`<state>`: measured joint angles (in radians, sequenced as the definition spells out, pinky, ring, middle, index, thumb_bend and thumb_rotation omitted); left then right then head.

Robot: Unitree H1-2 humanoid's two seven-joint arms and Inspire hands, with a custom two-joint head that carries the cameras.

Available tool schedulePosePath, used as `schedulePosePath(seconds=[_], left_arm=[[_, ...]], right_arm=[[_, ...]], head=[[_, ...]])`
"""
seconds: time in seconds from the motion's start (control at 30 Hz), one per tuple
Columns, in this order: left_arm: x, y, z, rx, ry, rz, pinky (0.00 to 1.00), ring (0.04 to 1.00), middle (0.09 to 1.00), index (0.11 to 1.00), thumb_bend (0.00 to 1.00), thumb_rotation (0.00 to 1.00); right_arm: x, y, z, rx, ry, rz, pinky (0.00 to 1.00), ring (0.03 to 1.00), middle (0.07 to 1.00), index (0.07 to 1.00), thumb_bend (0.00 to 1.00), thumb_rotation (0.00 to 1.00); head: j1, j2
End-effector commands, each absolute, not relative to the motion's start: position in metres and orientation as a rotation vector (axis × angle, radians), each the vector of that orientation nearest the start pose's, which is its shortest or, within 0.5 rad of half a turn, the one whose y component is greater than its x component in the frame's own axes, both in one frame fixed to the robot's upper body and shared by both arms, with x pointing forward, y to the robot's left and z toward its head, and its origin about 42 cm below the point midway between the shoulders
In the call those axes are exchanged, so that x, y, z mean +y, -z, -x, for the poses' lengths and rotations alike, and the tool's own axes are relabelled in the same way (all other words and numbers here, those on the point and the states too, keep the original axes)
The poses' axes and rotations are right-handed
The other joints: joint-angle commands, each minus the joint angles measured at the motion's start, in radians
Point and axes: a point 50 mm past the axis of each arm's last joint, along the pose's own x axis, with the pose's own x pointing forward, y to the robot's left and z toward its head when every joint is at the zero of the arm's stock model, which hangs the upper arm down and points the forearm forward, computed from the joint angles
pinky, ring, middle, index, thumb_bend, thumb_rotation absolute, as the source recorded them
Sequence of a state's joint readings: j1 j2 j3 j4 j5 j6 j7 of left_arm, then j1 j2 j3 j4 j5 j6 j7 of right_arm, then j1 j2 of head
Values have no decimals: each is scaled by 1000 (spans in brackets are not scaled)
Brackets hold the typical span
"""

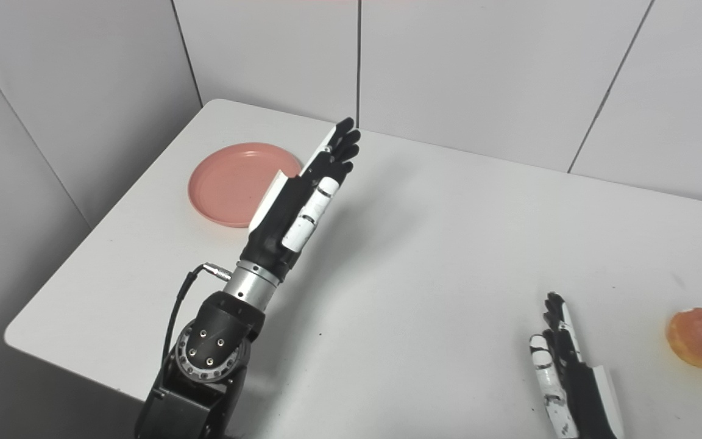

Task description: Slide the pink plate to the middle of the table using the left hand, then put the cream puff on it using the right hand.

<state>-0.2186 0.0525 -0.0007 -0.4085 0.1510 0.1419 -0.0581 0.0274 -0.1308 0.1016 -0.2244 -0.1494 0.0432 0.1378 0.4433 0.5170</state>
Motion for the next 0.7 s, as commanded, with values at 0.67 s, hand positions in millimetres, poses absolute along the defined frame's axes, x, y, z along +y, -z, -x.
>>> schedulePosePath(seconds=[0.67], left_arm=[[321,-316,-356,-550,-240,-155,934,912,918,910,475,1000]], right_arm=[[-215,-156,-272,-158,-222,269,1000,1000,1000,1000,0,1000]], head=[[5,1]])
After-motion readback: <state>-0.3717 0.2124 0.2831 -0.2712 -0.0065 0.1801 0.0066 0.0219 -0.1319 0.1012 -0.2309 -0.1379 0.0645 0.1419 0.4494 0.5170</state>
